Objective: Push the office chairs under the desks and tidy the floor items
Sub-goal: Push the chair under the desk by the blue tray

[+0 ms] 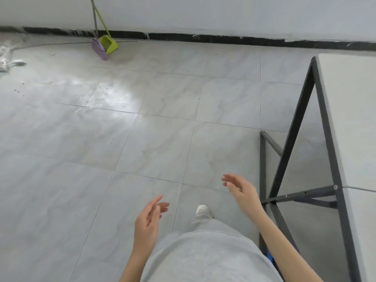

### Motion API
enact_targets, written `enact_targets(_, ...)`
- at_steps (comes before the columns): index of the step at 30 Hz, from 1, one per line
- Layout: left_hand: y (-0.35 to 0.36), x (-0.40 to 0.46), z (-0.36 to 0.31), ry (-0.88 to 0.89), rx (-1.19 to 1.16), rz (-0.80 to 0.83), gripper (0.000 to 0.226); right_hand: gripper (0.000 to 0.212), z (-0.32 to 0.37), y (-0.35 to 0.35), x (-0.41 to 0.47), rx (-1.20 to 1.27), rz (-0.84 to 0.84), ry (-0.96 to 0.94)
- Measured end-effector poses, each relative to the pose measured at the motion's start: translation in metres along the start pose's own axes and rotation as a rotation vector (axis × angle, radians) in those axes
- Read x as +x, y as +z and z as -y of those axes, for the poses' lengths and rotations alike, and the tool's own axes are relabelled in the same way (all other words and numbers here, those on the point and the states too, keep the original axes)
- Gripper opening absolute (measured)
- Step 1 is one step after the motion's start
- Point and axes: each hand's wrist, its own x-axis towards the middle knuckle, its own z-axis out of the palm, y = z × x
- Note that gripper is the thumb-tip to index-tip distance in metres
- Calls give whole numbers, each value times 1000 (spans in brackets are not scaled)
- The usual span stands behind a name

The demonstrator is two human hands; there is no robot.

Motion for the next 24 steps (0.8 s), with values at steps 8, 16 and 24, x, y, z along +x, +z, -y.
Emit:
enact_targets(8,32,193,-72,-38,-24,-30,29,27,100,-33,220,30,-66,-78)
enact_targets(16,110,462,-196,131,136,278,32,36,95,-65,355,105,-283,194)
enact_targets(24,249,665,-358,330,267,624,28,28,127,-130,466,213,-558,309)
